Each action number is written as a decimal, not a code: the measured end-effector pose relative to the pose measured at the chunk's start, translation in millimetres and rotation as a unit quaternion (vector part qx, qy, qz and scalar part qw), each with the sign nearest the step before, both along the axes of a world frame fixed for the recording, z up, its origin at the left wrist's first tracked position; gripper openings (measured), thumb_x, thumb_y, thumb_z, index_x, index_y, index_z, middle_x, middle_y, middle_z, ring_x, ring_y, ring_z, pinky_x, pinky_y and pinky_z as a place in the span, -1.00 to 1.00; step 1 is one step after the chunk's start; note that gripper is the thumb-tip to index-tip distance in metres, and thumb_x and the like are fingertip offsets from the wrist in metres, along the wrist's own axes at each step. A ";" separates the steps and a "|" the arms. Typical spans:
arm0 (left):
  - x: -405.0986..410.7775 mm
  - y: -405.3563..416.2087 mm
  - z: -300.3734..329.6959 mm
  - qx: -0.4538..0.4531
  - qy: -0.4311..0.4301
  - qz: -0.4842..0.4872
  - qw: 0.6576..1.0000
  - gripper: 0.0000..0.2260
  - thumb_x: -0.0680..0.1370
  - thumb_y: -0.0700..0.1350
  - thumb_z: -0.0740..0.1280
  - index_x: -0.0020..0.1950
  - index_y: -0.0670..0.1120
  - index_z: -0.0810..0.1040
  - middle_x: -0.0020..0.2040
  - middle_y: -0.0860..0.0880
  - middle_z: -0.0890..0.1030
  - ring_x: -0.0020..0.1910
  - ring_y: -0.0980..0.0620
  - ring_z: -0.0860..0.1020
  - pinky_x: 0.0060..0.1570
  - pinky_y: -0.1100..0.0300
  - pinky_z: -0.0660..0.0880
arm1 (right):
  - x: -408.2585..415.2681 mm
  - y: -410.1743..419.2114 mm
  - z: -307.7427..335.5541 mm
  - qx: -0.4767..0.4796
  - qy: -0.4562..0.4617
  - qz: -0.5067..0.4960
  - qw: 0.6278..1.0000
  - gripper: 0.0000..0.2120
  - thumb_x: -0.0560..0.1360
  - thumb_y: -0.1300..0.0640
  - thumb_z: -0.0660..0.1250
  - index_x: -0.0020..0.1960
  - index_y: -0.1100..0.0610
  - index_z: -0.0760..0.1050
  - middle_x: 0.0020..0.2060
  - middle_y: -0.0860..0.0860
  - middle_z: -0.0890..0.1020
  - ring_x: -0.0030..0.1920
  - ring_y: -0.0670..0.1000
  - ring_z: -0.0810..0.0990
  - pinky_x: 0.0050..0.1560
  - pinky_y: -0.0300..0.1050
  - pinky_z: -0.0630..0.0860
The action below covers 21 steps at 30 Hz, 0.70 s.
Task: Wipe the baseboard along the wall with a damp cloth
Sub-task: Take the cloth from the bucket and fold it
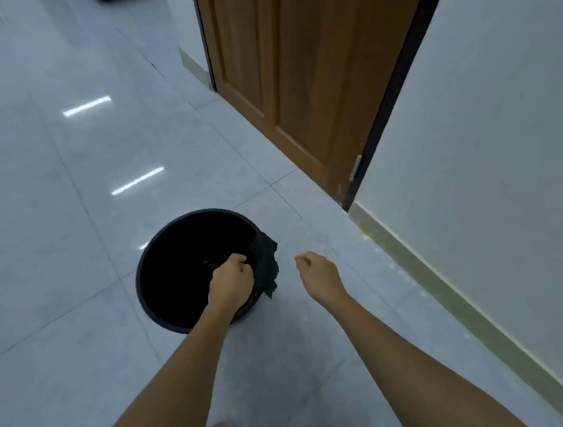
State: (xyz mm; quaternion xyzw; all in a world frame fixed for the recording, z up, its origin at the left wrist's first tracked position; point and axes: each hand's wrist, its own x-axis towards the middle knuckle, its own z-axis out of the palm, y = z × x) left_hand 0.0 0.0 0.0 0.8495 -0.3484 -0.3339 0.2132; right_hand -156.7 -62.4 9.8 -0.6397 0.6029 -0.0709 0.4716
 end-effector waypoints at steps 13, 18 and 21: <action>3.7 -32.5 -97.6 -0.084 0.319 0.195 0.924 -0.72 0.53 -0.10 0.35 0.06 -0.33 0.52 0.07 -0.28 0.59 0.02 -0.27 0.58 0.09 -0.11 0.54 | 43.6 4.8 -119.6 0.252 -0.336 -0.256 0.870 -0.70 0.58 0.14 0.25 0.26 0.26 0.47 0.00 0.14 0.59 0.02 0.11 0.57 0.01 -0.07 0.56; -5.1 -12.4 -57.5 -0.099 0.359 0.177 0.911 -0.66 0.55 -0.18 0.32 0.27 -0.33 0.45 0.17 -0.30 0.56 0.06 -0.28 0.57 0.04 -0.11 0.56 | 22.0 23.9 -64.1 0.157 -0.387 -0.266 0.869 -0.75 0.55 0.32 0.24 0.23 0.19 0.40 0.12 0.17 0.54 -0.01 0.11 0.56 -0.12 -0.08 0.58; -22.5 7.2 -30.4 -0.132 0.455 0.168 0.865 -0.67 0.59 -0.19 0.25 0.30 -0.35 0.41 0.20 -0.29 0.55 0.07 -0.23 0.57 -0.09 -0.01 0.54 | 7.2 32.8 -20.5 0.108 -0.412 -0.247 0.870 -0.76 0.54 0.34 0.23 0.15 0.10 0.41 0.13 0.20 0.52 0.00 0.14 0.56 -0.17 -0.05 0.57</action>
